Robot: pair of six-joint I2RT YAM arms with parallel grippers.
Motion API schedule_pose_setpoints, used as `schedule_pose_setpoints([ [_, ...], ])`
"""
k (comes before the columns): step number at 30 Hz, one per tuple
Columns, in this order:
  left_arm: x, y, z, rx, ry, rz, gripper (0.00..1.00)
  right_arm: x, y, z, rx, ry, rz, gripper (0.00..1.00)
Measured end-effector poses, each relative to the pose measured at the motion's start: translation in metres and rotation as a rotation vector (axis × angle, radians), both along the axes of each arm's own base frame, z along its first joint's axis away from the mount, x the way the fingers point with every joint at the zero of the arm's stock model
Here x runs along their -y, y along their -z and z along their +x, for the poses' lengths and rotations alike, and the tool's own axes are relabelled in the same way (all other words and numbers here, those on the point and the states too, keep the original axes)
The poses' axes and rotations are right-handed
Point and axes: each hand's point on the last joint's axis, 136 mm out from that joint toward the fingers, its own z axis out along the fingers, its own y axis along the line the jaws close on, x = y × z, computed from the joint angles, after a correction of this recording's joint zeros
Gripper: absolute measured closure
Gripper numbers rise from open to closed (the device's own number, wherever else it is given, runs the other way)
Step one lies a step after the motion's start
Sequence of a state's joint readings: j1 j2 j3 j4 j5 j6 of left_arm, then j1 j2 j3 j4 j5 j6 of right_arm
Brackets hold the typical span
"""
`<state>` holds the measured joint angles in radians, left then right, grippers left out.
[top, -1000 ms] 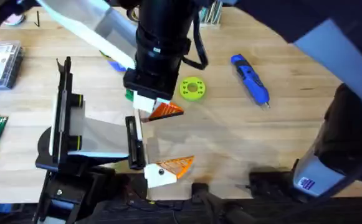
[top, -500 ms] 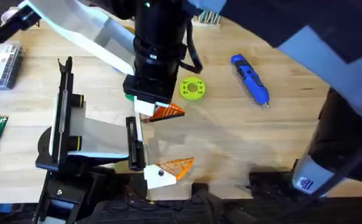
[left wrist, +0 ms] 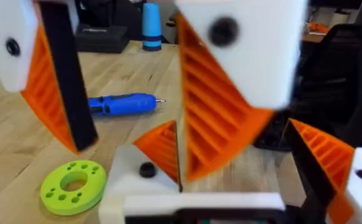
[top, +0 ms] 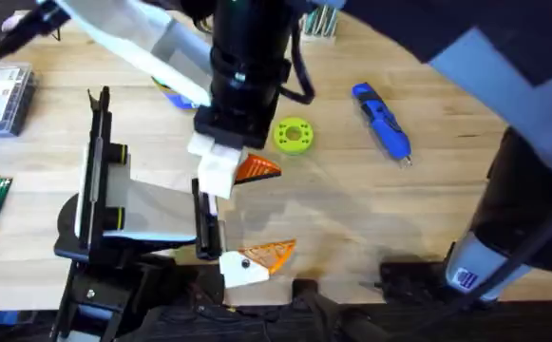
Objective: Pick up the gripper from the table and insert it into the empty holder that is missing its gripper. Then pick up a screw, insert it into the mounting hole, and use the screwdriver to tighten it. Finally, clean up the table by picking up the vegetable and placing it into the bucket.
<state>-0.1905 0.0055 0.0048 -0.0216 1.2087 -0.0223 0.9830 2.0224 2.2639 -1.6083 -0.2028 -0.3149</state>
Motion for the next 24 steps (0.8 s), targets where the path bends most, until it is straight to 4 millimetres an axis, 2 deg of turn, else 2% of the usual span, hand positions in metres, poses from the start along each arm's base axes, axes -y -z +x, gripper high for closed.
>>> schedule_pose_setpoints([
  [3, 0.0, 0.0, 0.0, 0.0, 0.0, 0.0, 0.008, 0.004, -0.01, 0.015, 0.021, 0.037, 0.03, 0.177],
  [7, 0.0, 0.0, 0.0, 0.0, 0.0, 0.0, 0.008, 0.016, -0.031, 0.045, 0.069, 0.117, 0.092, 0.175],
  [13, 0.0, 0.0, 0.0, 0.0, 0.0, 0.0, 0.008, 0.057, -0.063, 0.098, 0.149, 0.283, 0.167, 0.175],
  [18, 0.0, 0.0, 0.0, 0.002, 0.0, 0.0, 0.052, 0.089, -0.072, 0.136, 0.192, 0.402, 0.189, 0.174],
  [19, 0.0, 0.0, 0.0, -0.001, -0.001, 0.0, 0.089, 0.094, -0.072, 0.142, 0.199, 0.419, 0.193, 0.174],
  [20, 0.0, 0.0, 0.0, 0.0, -0.001, 0.0, 0.192, 0.097, -0.073, 0.146, 0.208, 0.431, 0.199, 0.174],
  [24, 0.0, 0.0, 0.0, 0.004, -0.001, 0.0, 0.815, 0.109, -0.076, 0.166, 0.26, 0.481, 0.201, 0.172],
])
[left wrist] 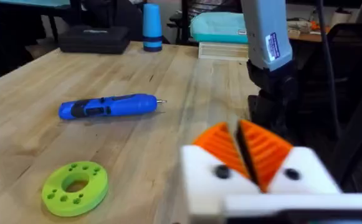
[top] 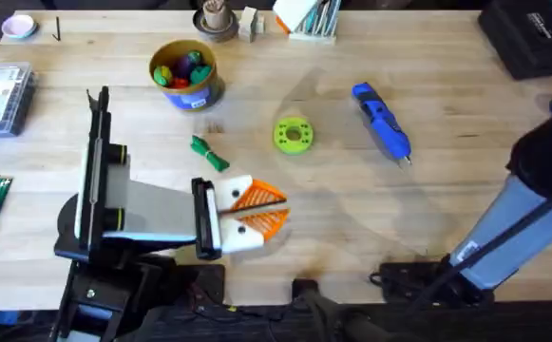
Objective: Pick up the gripper from the table and insert it into the empty holder that is missing its gripper. Then pick up a screw, insert it into the mounting hole, and use the screwdriver to tighten it. Finally, clean up the table by picking up the vegetable and placing it into the bucket.
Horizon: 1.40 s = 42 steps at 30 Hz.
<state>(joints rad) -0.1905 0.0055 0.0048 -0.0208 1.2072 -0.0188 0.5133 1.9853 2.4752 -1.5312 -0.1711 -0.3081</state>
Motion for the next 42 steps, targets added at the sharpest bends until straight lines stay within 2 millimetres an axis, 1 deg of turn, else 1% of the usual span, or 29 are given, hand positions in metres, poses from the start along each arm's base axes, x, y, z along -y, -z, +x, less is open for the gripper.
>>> schedule_pose_setpoints([
  [1, 0.0, 0.0, 0.0, 0.007, -0.002, 0.001, 0.955, 0.005, -0.001, 0.006, 0.011, 0.027, -0.004, 0.172],
  [2, 0.0, 0.0, 0.001, 0.007, -0.004, 0.0, 0.983, 0.011, -0.001, 0.01, 0.015, 0.05, -0.008, 0.172],
  [5, 0.0, 0.0, 0.003, 0.007, -0.016, 0.0, 0.984, 0.041, 0.002, 0.022, -0.002, 0.14, -0.033, 0.17],
  [8, -0.001, 0.0, 0.004, 0.006, -0.023, 0.001, 0.984, 0.084, 0.009, 0.026, -0.06, 0.251, -0.064, 0.171],
  [11, -0.001, 0.0, 0.004, 0.006, -0.026, 0.001, 0.985, 0.119, 0.012, 0.036, -0.083, 0.349, -0.065, 0.17],
  [13, -0.001, 0.0, 0.004, 0.006, -0.026, 0.001, 0.985, 0.137, 0.017, 0.039, -0.106, 0.397, -0.07, 0.17],
  [15, -0.001, 0.0, 0.004, 0.006, -0.026, 0.001, 0.985, 0.149, 0.027, 0.039, -0.142, 0.427, -0.081, 0.169],
  [18, -0.001, 0.0, 0.004, 0.006, -0.026, 0.001, 0.985, 0.159, 0.047, 0.035, -0.216, 0.451, -0.104, 0.168],
  [22, -0.001, 0.0, 0.004, 0.005, -0.026, 0.001, 0.985, 0.166, 0.081, 0.025, -0.325, 0.467, -0.14, 0.168],
  [25, -0.001, 0.0, 0.004, 0.004, -0.026, 0.001, 0.985, 0.171, 0.106, 0.023, -0.381, 0.477, -0.159, 0.168],
  [28, -0.001, 0.0, 0.004, 0.003, -0.026, 0.001, 0.985, 0.177, 0.131, 0.016, -0.443, 0.487, -0.181, 0.168],
  [31, -0.001, 0.0, 0.004, 0.002, -0.026, 0.002, 0.985, 0.186, 0.154, 0.004, -0.504, 0.501, -0.233, 0.168],
  [34, -0.001, 0.0, 0.004, 0.002, -0.026, 0.002, 0.985, 0.192, 0.173, -0.003, -0.532, 0.507, -0.271, 0.167],
  [36, -0.001, 0.0, 0.004, 0.002, -0.026, 0.002, 0.985, 0.195, 0.187, -0.002, -0.528, 0.514, -0.287, 0.166],
  [40, -0.001, 0.001, 0.004, 0.001, -0.026, 0.002, 0.985, 0.202, 0.217, 0.011, -0.464, 0.548, -0.306, 0.166],
  [42, -0.001, 0.002, 0.004, -0.01, -0.026, 0.004, 0.985, 0.203, 0.232, 0.014, -0.438, 0.558, -0.317, 0.166],
])
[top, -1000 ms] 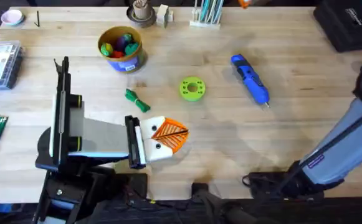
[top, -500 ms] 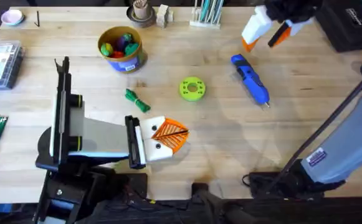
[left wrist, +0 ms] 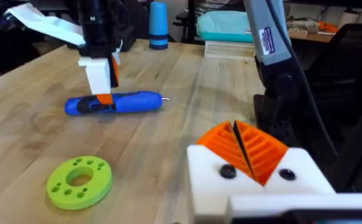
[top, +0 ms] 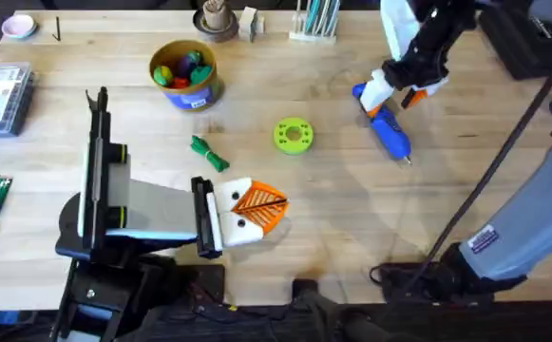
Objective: Pick up the gripper from the table and insert it into the empty holder that is missing its gripper. Then pick up a screw, insert it into the mounting hole, and use the screwdriver to tighten it. Finally, clean up the table by picking up the vegetable and placing it into the bucket.
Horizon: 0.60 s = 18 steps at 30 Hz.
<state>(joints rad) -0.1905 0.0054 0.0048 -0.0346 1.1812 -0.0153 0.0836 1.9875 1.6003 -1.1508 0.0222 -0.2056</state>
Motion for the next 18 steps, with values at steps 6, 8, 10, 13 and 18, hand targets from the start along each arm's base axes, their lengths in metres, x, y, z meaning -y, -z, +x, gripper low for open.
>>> schedule_pose_setpoints([
  [6, 0.0, 0.007, 0.0, -0.051, -0.001, 0.01, 0.985, -0.005, 0.023, 0.009, 0.061, -0.021, -0.03, 0.166],
  [8, 0.0, 0.008, 0.0, -0.054, -0.002, 0.011, 0.985, -0.009, 0.026, 0.016, 0.092, -0.028, -0.03, 0.166],
  [10, 0.0, 0.008, 0.0, -0.054, -0.003, 0.011, 0.985, -0.012, 0.027, 0.018, 0.104, -0.035, -0.03, 0.166],
  [13, 0.0, 0.008, 0.0, -0.054, -0.003, 0.011, 0.985, -0.013, 0.027, 0.019, 0.109, -0.037, -0.031, 0.166],
  [18, 0.0, 0.008, 0.0, -0.054, -0.003, 0.011, 0.985, -0.012, 0.028, 0.019, 0.109, -0.037, -0.034, 0.164],
])
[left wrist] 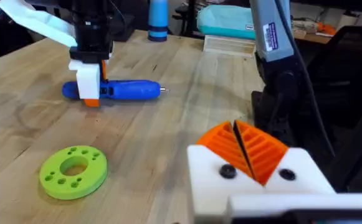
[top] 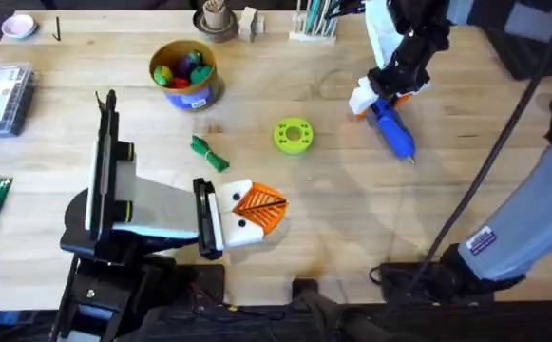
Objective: Pick up the gripper from the table and insert it into the empty holder that is missing its gripper. Then pick up a screw, insert it into the mounting hole, and use the screwdriver to tighten it. Finally, clean up the table by picking up the vegetable and placing it into the bucket.
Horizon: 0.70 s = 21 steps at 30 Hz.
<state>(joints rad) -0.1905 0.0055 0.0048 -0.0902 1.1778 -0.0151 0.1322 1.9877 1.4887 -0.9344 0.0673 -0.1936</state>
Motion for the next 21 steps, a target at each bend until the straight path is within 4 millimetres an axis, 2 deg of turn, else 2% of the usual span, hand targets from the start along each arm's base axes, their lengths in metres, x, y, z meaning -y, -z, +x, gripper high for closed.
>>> schedule_pose_setpoints([
  [5, 0.0, 0.0, 0.0, 0.0, 0.0, 0.0, 0.985, -0.001, 0.0, 0.006, 0.026, 0.001, 0.003, 0.166],
  [16, 0.0, 0.0, 0.0, 0.0, 0.0, 0.0, 0.985, 0.001, 0.006, -0.006, -0.017, 0.004, -0.001, 0.166],
  [21, 0.0, 0.0, 0.0, 0.0, 0.0, 0.0, 0.985, 0.0, 0.006, -0.001, 0.003, 0.004, 0.003, 0.174],
])
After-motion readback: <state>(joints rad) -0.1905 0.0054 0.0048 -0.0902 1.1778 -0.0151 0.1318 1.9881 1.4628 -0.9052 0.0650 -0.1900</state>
